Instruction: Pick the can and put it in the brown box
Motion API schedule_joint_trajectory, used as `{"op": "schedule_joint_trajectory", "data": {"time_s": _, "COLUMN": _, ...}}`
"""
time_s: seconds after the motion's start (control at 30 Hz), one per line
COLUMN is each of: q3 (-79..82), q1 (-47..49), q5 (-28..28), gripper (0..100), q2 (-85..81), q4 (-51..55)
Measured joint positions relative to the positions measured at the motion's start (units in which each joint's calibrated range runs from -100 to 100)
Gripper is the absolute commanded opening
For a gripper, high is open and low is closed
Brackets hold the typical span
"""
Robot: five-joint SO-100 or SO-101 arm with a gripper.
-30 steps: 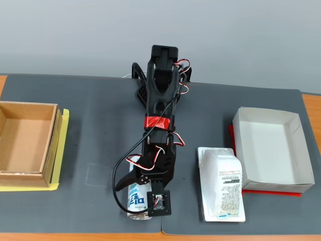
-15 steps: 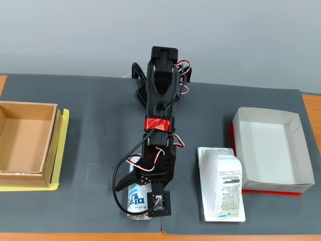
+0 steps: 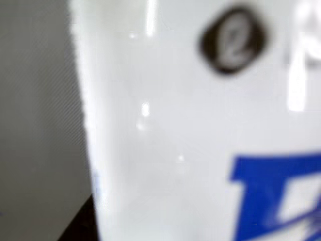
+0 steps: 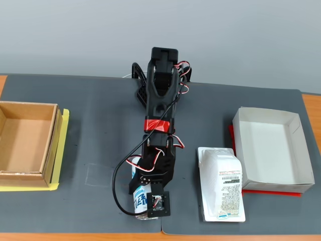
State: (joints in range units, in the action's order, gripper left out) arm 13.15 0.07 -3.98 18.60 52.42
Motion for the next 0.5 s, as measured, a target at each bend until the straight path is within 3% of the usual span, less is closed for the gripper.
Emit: {"op": "schedule_joint_trajectory", "data": {"time_s": 0.5, "q3": -0.2, "q1": -0.4, "q5": -0.3, "gripper": 9, "q2": 0.0, "q4": 0.0}}
